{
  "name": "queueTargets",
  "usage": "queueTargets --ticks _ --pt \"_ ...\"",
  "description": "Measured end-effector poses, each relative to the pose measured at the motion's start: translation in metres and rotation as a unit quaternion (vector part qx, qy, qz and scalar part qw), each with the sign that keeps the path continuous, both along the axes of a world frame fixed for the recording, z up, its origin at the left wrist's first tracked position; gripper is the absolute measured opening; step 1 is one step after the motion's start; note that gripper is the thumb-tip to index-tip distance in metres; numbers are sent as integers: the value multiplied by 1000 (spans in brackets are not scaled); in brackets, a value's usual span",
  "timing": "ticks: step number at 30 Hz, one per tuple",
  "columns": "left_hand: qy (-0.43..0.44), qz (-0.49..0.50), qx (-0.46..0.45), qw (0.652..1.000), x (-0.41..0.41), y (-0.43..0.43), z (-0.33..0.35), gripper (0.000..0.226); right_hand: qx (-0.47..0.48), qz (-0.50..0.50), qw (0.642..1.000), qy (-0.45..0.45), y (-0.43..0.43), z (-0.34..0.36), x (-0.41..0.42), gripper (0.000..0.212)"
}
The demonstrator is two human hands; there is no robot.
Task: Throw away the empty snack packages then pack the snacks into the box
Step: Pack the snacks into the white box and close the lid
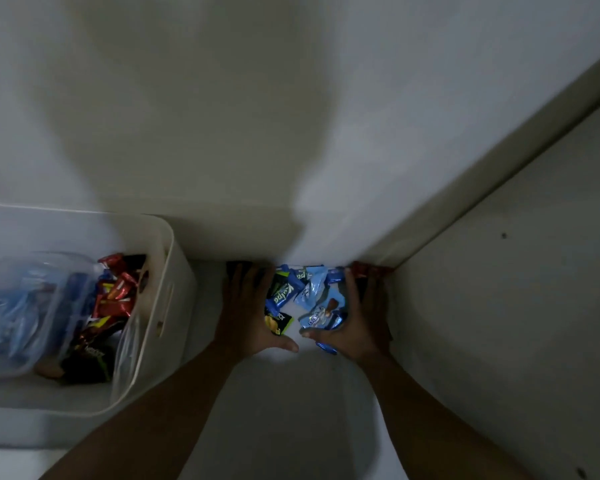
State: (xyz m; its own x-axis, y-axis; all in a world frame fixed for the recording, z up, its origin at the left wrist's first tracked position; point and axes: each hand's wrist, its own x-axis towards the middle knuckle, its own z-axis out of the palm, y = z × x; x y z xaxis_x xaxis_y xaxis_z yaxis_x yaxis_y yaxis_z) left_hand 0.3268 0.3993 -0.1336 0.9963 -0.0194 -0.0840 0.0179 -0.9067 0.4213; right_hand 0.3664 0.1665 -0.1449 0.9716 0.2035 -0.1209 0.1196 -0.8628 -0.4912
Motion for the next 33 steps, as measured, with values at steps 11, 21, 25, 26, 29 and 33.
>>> queueTargets --ticks 11,21,25,26,29,33 --pt "-81 -123 11 989 24 -6 -5 89 -72 90 992 -43 2 -2 8 104" --pt "-93 -161 70 980 35 -10 -17 48 -50 186 981 -31 -1 -15 11 107" --pt "-103 -153 85 979 30 -8 -22 54 -10 150 987 -55 1 -22 12 84" --pt "-105 -150 93 979 29 -8 -22 57 -11 139 988 -62 2 -23 12 80" --pt "-110 -144 104 978 25 -11 -22 51 0 117 990 -82 6 -18 12 72" --pt "-113 -129 94 981 26 -14 -26 37 -14 118 985 -126 8 -15 13 71"
